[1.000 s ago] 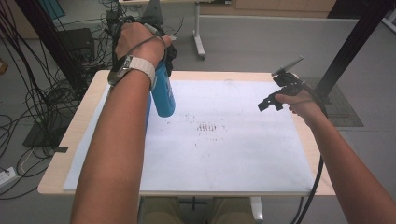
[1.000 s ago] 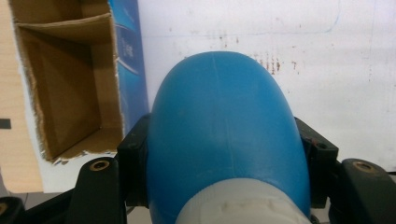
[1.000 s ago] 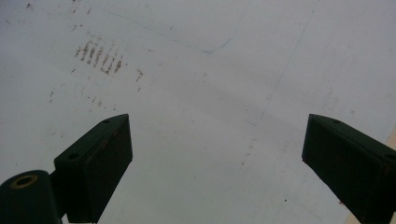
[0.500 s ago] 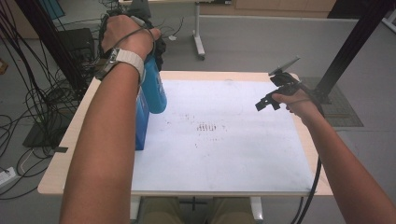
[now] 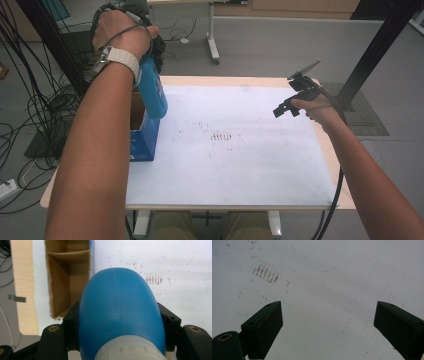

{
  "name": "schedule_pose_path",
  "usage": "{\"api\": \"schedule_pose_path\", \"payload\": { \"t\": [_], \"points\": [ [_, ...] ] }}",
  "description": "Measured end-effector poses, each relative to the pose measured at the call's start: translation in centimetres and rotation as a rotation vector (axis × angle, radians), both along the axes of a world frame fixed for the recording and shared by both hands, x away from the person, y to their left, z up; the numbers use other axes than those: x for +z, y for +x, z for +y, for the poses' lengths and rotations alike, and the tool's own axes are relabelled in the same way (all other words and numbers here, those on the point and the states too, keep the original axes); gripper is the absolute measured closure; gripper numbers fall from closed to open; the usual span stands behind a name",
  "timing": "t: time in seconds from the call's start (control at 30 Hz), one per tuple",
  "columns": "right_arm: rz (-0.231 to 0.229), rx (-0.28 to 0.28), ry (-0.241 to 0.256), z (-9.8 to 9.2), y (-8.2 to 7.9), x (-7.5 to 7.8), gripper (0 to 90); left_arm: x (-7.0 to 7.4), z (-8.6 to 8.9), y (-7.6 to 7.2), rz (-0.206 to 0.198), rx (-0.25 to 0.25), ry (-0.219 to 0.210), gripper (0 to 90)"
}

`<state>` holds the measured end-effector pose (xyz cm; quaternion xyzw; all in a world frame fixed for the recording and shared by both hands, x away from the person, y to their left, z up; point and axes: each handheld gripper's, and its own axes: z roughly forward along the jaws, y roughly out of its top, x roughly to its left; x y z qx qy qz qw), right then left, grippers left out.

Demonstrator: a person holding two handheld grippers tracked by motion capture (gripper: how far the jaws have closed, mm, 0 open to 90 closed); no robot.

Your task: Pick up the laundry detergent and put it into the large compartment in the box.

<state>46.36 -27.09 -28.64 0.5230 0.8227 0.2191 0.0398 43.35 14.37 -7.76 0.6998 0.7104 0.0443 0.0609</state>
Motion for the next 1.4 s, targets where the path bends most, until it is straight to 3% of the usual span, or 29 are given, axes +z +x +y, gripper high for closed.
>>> {"api": "schedule_pose_path", "payload": {
  "t": [0.13, 0.3, 0.53, 0.77, 1.4],
  "points": [
    [0.0, -0.002, 0.001, 0.0, 0.0, 0.1, 8.4, 1.3, -0.1, -0.1, -0.009, -0.003, 0.038, 37.1],
    [0.005, -0.003, 0.0, 0.1, 0.0, 0.0, 8.4, 1.6, 0.4, -0.1, -0.012, -0.009, -0.001, 37.1],
    [0.007, -0.002, -0.006, 0.3, -0.1, 0.0, 8.4, 1.7, 1.4, -0.2, -0.013, -0.008, 0.024, 37.1],
    [0.01, -0.006, -0.007, 0.3, 0.1, -0.1, 8.4, 1.9, 2.6, -0.2, -0.029, -0.002, 0.025, 37.1],
    [0.014, -0.02, -0.011, 0.1, 0.1, 0.0, 8.4, 1.1, 4.5, 0.3, -0.025, -0.007, 0.039, 37.1]
  ]
}}
